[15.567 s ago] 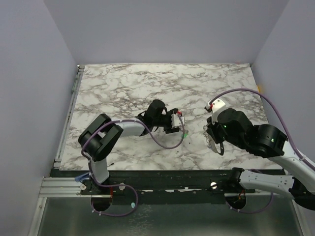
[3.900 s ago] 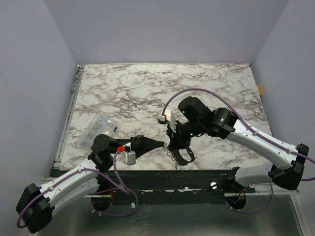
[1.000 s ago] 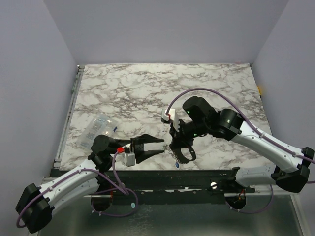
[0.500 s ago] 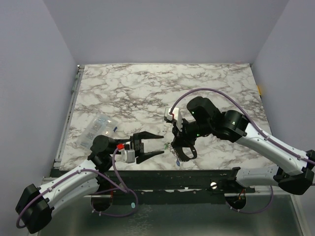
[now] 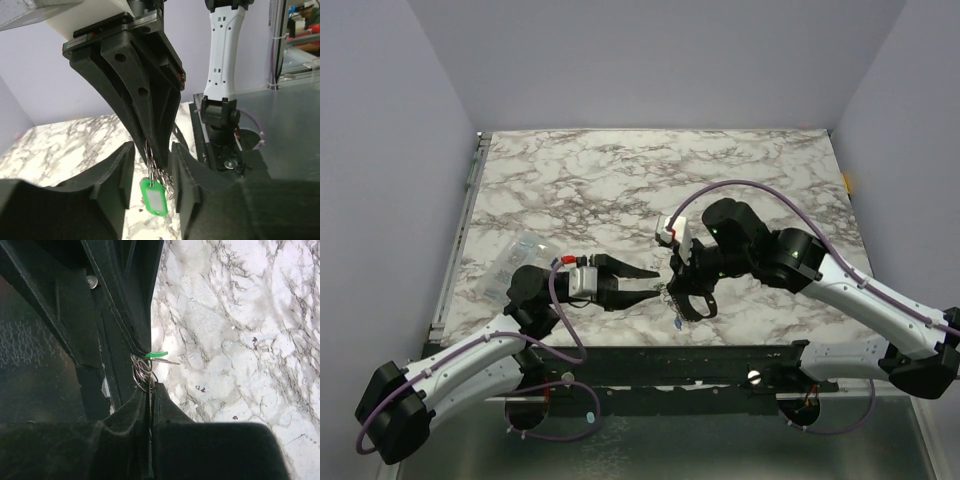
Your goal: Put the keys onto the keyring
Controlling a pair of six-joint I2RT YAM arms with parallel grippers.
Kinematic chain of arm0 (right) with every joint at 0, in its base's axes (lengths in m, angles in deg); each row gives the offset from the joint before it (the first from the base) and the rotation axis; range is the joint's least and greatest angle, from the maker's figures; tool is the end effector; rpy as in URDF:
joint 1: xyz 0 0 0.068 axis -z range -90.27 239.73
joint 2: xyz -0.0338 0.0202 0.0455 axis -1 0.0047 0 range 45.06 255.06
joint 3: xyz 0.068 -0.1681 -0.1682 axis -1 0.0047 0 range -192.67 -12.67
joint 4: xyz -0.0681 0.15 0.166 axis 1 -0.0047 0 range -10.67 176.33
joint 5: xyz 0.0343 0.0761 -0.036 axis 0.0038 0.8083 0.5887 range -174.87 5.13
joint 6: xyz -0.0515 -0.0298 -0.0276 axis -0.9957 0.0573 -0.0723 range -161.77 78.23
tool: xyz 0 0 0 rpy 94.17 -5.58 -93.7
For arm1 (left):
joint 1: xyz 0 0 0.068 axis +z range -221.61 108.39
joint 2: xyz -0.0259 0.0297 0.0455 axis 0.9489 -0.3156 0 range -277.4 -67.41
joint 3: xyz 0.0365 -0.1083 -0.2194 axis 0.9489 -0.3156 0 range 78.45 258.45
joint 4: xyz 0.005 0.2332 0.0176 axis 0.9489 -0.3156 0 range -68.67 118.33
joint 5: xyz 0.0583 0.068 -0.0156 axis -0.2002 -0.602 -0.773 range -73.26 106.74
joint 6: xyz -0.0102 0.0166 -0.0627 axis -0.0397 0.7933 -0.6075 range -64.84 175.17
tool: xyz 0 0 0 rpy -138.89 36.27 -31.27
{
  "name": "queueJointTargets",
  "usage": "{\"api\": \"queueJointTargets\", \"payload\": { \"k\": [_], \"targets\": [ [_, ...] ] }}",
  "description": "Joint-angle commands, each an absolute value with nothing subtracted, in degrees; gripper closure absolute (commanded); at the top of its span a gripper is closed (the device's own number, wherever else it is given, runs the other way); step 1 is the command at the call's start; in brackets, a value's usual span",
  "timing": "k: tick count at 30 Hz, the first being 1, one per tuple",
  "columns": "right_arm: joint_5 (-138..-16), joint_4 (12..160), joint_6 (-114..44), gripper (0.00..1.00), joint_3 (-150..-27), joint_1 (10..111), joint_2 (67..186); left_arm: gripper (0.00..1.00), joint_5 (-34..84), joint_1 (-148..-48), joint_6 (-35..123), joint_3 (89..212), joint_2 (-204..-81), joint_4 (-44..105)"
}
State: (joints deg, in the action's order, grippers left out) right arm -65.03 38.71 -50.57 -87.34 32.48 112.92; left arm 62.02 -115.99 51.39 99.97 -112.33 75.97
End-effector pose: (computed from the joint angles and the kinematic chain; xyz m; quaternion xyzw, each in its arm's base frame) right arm 0.1096 0.2027 0.3385 -0.5483 0.7119 0.3111 0.3097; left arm 0.0987 -0.1477 0.2961 0.4771 0.3577 -0.5071 0.6224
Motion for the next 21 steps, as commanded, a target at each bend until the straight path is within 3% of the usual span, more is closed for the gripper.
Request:
{"api": "queueJointTargets", "payload": {
  "k": [1, 10, 17, 21],
  "targets": [
    [-66.3, 42.0, -49.7, 0.99, -86.1, 32.7, 111.0, 0.63, 62.3, -116.3, 44.8, 101.4, -113.7, 79.1],
    [-66.1, 42.9, -49.5, 0.99, -85.6, 32.7, 109.4, 0.66, 59.6, -116.3, 44.3, 100.9, -115.0, 79.8],
    [-65.6, 42.9, -49.5, 0.99, -85.7, 32.7, 108.5, 0.82, 57.6, -116.3, 45.1, 100.4, -115.4, 79.8],
    [-64.7, 43.2, -49.3, 0.99, -85.9, 32.7, 107.7, 0.83, 57.4, -116.2, 45.8, 100.0, -115.7, 79.7]
  ]
}}
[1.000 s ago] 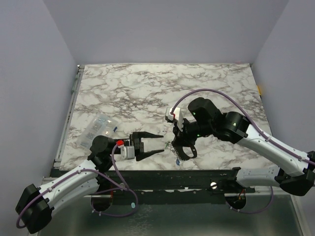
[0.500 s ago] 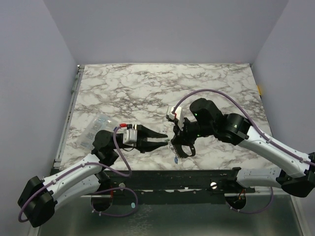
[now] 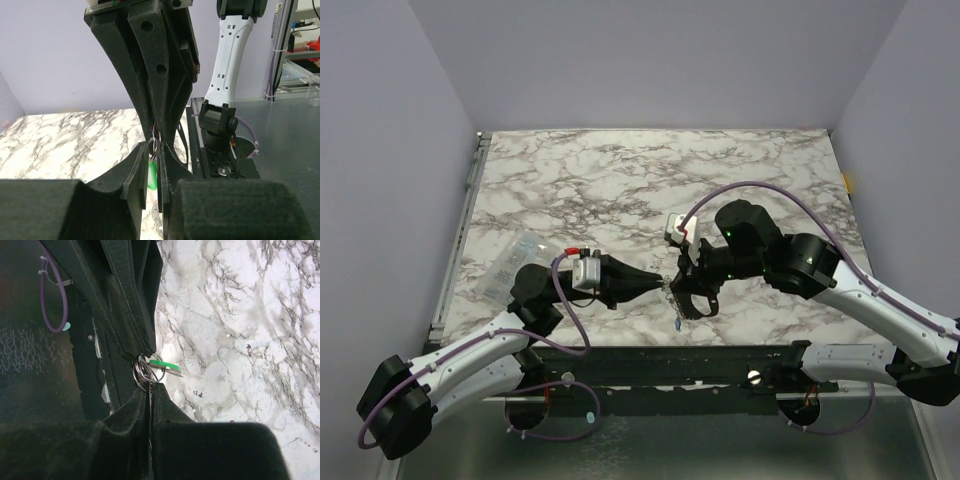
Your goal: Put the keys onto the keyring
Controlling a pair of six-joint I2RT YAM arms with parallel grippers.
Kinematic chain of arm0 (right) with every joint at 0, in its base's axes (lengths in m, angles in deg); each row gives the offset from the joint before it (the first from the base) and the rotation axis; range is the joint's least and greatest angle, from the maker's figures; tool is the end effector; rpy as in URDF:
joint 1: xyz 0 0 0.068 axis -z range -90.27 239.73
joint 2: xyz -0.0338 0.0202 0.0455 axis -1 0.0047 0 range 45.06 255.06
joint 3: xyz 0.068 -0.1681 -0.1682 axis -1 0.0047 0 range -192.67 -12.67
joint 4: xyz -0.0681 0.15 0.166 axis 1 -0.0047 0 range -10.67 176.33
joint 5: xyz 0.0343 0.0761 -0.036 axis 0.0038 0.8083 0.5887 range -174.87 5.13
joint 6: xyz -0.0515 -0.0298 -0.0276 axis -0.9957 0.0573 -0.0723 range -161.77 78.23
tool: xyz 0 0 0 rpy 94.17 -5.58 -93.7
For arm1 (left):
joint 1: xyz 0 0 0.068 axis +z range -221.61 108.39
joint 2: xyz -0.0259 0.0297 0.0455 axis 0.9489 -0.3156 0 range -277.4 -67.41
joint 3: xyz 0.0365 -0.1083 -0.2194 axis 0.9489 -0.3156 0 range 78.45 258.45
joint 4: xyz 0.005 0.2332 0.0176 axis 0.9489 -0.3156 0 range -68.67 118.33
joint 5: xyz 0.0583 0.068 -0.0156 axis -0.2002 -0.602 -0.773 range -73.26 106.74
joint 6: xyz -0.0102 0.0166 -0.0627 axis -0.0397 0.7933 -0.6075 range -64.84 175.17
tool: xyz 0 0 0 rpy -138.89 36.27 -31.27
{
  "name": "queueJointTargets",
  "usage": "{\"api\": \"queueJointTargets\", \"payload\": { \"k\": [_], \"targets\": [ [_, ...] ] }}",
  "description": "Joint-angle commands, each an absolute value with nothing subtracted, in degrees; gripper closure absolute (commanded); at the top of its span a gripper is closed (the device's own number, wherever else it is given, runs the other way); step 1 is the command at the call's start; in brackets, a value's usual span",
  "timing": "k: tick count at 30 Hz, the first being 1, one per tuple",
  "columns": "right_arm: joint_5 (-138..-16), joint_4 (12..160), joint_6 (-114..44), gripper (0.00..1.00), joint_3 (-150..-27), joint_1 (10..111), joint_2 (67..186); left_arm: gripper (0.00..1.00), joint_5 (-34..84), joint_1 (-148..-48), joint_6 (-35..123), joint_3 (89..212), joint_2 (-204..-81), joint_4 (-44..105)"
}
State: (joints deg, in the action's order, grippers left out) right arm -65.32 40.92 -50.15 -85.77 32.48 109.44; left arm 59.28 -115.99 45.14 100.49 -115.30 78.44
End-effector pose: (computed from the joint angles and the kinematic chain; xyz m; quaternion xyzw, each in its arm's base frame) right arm 0.1041 0.1937 0.3463 -0.5413 0.6989 0.3210 0.3398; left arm 0.1063 -0.1527 0.2959 0.4405 0.3932 -0.5330 0.6061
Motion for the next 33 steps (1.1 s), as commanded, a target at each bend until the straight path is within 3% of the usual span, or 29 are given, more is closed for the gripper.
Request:
{"api": "queueJointTargets", "payload": {
  "k": [1, 9, 15, 21, 33],
  "targets": [
    [-64.5, 43.3, -49.2, 0.99, -85.9, 32.7, 107.5, 0.83, 57.4, -116.2, 46.0, 100.0, -115.8, 79.6],
    [-63.2, 43.2, -49.0, 1.0, -85.6, 32.7, 106.8, 0.82, 57.3, -116.2, 46.6, 99.9, -115.8, 79.2],
    [-62.7, 43.3, -48.9, 0.99, -85.4, 32.7, 106.9, 0.65, 58.0, -116.2, 47.5, 99.7, -115.3, 79.2],
    [-61.8, 43.3, -49.1, 0.99, -85.5, 32.7, 107.7, 0.64, 59.0, -116.2, 48.8, 99.5, -114.8, 79.2],
    [-61.8, 43.9, -49.5, 0.99, -85.6, 32.7, 108.0, 0.96, 58.4, -116.4, 50.2, 98.8, -113.6, 79.3]
  ]
}}
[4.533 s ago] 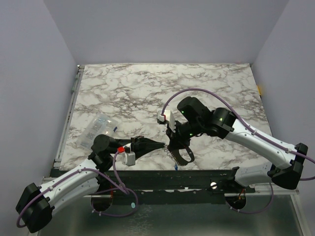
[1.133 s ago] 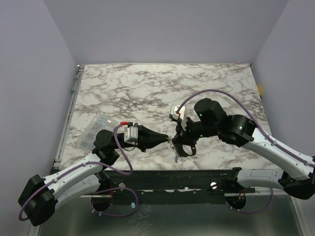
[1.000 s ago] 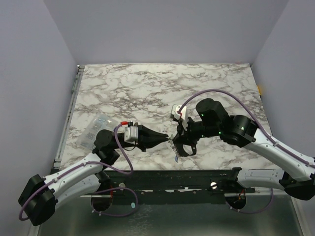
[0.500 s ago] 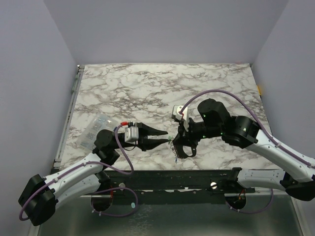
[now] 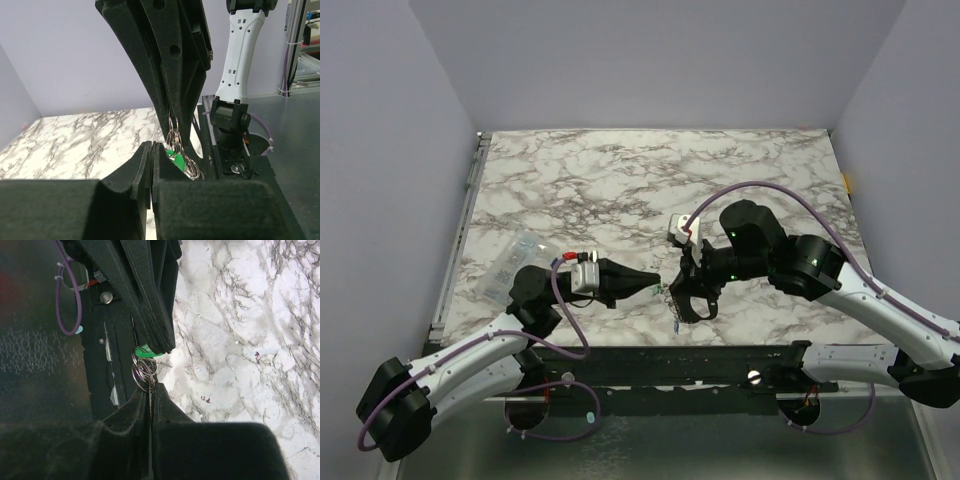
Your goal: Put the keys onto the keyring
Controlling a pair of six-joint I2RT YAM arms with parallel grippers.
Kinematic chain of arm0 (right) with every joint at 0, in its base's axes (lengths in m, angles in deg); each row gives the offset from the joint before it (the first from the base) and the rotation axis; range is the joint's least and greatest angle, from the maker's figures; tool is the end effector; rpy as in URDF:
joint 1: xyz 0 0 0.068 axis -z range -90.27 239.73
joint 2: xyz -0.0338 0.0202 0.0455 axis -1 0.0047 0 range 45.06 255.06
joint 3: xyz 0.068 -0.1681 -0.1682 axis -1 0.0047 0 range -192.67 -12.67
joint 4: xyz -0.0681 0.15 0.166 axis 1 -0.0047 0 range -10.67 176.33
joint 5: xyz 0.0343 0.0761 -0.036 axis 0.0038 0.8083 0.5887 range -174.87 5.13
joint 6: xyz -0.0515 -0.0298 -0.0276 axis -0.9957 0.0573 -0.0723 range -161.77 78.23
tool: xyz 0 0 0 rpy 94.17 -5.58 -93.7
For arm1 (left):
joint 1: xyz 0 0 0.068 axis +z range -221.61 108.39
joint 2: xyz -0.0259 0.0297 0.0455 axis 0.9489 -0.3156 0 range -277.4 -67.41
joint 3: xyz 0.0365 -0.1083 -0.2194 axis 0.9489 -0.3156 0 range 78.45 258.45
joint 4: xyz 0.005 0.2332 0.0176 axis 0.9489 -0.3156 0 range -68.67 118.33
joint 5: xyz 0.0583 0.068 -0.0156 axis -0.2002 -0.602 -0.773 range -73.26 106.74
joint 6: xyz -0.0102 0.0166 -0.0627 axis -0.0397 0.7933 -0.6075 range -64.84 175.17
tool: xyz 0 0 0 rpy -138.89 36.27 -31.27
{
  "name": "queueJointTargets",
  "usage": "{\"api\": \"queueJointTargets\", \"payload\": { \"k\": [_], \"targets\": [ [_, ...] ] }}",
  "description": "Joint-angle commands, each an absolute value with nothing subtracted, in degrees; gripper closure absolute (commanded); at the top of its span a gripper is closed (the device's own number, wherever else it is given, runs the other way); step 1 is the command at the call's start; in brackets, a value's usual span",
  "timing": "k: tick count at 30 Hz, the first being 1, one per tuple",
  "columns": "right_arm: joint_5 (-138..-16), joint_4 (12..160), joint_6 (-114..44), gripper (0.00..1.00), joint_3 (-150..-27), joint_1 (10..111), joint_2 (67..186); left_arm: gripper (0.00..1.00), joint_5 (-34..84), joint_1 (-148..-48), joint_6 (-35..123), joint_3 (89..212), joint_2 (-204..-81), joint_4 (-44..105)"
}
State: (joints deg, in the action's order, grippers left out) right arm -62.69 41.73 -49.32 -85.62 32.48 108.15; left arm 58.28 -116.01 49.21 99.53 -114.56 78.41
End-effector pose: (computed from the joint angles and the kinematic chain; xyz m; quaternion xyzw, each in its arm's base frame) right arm 0.0996 0.1908 0.3519 -0.5412 0.6863 0.3459 0.3414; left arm 0.1055 -0.1511 0.2928 0.4485 0.3828 -0.5084 0.6275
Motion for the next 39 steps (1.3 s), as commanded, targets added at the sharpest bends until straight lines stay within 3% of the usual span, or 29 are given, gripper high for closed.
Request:
{"api": "queueJointTargets", "payload": {
  "k": [1, 3, 5, 8, 15, 33, 39],
  "targets": [
    [-61.9, 43.9, -49.6, 0.99, -85.6, 32.7, 107.9, 0.96, 58.0, -116.5, 50.3, 98.8, -113.5, 79.3],
    [-62.4, 43.9, -49.6, 0.99, -85.7, 32.7, 107.7, 0.92, 57.0, -116.4, 50.4, 98.8, -112.8, 79.3],
    [-63.0, 43.7, -49.6, 0.99, -85.7, 32.7, 107.5, 0.72, 56.6, -116.1, 50.4, 98.8, -111.9, 79.2],
    [-64.2, 43.5, -49.5, 0.99, -85.5, 32.7, 107.0, 0.54, 56.3, -115.3, 49.9, 98.9, -110.1, 79.1],
    [-66.4, 43.8, -49.2, 0.99, -85.2, 32.7, 106.1, 0.35, 56.3, -114.1, 42.9, 100.2, -108.8, 80.1],
    [-65.0, 45.0, -48.5, 0.99, -85.7, 32.7, 106.7, 0.4, 56.9, -116.7, 36.1, 101.8, -116.9, 85.0],
    [-64.3, 44.8, -48.7, 0.99, -86.2, 32.7, 107.2, 0.49, 55.1, -118.0, 36.0, 101.6, -117.9, 86.7]
  ]
}}
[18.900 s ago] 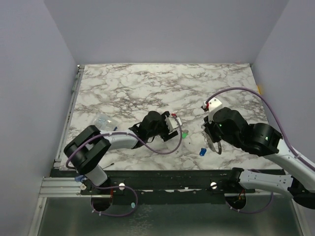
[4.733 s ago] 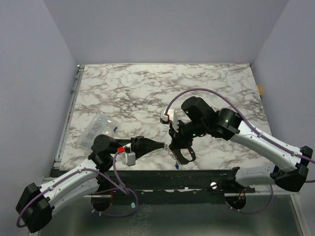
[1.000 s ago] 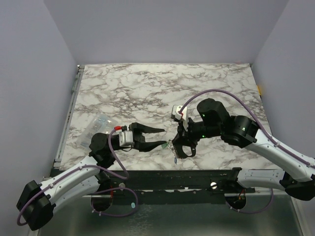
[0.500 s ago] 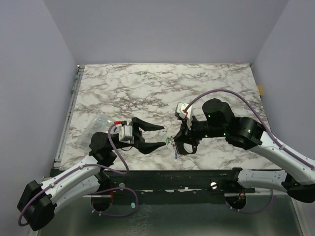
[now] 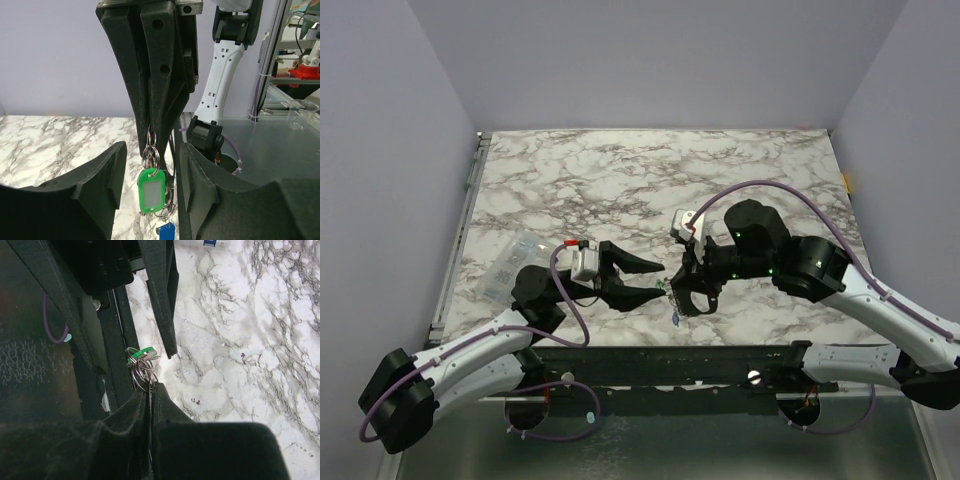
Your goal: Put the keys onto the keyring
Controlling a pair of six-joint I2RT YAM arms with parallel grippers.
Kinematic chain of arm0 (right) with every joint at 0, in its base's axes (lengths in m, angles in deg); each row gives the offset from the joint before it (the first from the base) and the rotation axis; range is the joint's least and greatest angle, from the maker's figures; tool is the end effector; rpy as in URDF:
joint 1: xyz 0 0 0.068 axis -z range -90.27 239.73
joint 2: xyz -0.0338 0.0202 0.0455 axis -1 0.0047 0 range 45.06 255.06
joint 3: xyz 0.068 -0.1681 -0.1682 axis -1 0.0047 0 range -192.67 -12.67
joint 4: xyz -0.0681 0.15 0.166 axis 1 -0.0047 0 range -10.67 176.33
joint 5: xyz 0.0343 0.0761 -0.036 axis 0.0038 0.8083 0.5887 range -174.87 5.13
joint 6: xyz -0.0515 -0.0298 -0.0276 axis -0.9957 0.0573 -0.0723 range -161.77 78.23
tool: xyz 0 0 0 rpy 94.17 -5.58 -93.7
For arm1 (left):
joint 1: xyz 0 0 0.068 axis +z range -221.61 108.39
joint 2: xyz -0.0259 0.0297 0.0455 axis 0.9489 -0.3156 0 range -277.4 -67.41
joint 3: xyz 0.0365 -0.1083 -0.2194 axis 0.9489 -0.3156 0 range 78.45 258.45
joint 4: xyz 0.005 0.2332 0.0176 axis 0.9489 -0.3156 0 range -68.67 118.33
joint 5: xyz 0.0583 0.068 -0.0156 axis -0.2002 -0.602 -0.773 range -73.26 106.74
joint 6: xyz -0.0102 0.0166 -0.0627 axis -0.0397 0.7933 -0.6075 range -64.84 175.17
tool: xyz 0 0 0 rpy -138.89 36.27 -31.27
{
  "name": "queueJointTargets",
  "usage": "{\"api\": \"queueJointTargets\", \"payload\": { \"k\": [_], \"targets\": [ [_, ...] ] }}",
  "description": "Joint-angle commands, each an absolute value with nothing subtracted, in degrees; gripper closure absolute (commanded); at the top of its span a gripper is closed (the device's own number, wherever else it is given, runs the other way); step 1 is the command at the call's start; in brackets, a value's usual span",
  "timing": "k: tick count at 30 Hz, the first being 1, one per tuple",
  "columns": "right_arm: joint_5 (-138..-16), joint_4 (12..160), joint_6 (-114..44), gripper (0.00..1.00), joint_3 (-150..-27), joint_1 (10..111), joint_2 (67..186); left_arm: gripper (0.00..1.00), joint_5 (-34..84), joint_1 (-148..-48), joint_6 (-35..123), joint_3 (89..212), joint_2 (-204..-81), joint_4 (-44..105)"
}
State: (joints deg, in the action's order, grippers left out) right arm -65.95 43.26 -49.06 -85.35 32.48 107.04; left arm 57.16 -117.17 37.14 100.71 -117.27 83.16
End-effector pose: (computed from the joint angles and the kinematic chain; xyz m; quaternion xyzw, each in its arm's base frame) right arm 0.1009 0.1877 0.3563 -0.5284 0.6885 0.3313 0.3702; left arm 0.1066 -0.1563 0.3004 0.4028 0.4045 -0.5750 0.5861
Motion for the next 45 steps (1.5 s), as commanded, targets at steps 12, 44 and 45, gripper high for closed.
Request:
{"api": "queueJointTargets", "payload": {
  "k": [12, 44, 45],
  "targets": [
    [-63.2, 44.9, -48.7, 0.99, -86.9, 32.7, 107.3, 0.62, 55.8, -118.7, 37.6, 101.2, -120.6, 87.0],
    [-62.9, 45.7, -48.4, 0.99, -86.7, 32.7, 105.8, 0.6, 57.2, -118.7, 41.8, 100.6, -121.6, 82.5],
    [-63.0, 45.7, -48.5, 0.99, -86.6, 32.7, 105.7, 0.6, 57.2, -118.7, 42.0, 100.5, -121.4, 82.1]
  ]
}}
